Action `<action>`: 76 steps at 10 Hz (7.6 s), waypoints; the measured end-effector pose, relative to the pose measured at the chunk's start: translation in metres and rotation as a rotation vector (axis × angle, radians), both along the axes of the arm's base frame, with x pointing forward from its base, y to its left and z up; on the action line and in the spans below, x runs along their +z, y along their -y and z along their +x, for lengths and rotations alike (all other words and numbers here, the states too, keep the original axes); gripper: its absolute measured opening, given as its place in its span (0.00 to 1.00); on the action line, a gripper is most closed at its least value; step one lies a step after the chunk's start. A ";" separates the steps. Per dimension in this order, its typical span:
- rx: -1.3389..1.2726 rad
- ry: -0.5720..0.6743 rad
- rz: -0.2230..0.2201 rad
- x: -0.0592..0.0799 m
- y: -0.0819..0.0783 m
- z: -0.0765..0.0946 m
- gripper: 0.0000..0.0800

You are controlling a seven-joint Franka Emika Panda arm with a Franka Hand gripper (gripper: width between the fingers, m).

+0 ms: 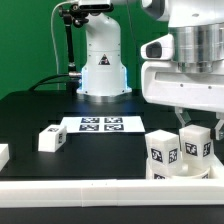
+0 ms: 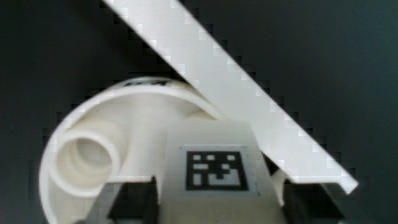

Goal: Assemble stool

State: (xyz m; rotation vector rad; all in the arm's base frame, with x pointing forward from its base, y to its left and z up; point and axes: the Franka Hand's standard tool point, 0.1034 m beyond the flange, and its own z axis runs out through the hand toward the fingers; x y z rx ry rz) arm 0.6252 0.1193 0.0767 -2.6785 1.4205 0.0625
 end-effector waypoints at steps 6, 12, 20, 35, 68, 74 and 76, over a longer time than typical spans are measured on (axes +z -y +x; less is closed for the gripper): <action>-0.431 -0.050 0.054 0.000 -0.001 0.003 0.42; -0.342 -0.030 0.059 0.017 -0.005 0.007 0.79; 0.371 0.040 -0.018 0.028 -0.013 0.010 0.81; 1.610 0.143 -0.083 0.027 -0.008 0.011 0.81; 1.452 -0.007 -0.070 0.006 0.016 0.003 0.42; 0.923 -0.003 -0.073 0.003 0.009 0.003 0.42; 0.766 -0.013 -0.067 0.003 0.007 0.003 0.42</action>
Offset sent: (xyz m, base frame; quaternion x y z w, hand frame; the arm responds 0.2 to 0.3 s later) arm 0.0037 -0.0029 0.0037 0.0060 -0.0080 0.2353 0.9719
